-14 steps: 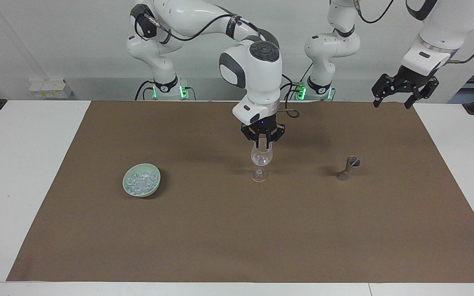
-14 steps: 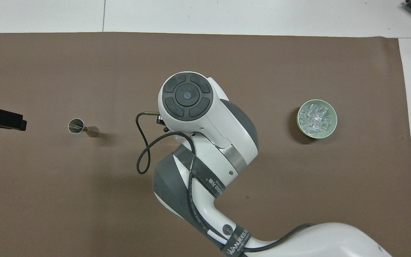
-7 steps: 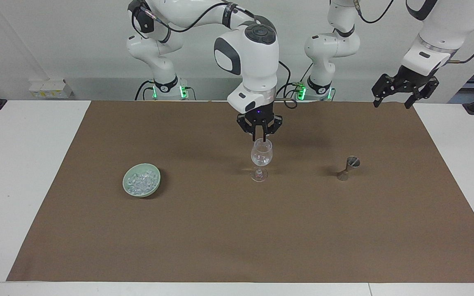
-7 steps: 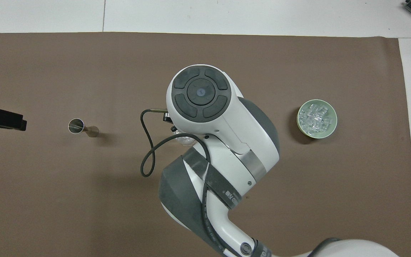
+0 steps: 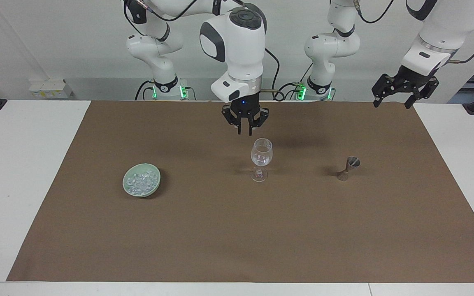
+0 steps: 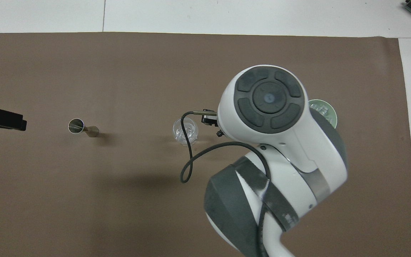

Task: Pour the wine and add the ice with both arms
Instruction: 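Carry the ice tin back to its spot with the right gripper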

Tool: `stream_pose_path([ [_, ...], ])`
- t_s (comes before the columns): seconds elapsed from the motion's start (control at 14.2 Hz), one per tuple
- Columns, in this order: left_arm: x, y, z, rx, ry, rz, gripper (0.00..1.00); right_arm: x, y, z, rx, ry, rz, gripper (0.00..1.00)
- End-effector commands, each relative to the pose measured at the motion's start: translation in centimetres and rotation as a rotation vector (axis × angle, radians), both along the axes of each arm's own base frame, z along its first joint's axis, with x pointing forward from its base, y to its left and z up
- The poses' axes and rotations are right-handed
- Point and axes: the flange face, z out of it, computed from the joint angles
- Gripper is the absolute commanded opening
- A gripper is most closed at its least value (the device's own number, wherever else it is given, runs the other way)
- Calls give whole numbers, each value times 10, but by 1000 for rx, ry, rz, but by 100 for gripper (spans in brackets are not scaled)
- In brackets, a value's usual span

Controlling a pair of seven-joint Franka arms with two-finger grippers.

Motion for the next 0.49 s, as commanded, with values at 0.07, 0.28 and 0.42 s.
stream_pose_path([
  [0.07,-5,2,4,11,0,-5,100,-23,-63,21,-37,2,5,100],
  [0.28,-5,2,4,11,0,-5,100,-29,-82,33,-51,32,42,100],
  [0.42,-5,2,4,11,0,-5,100,-26,-96,37,-49,27,26,100],
])
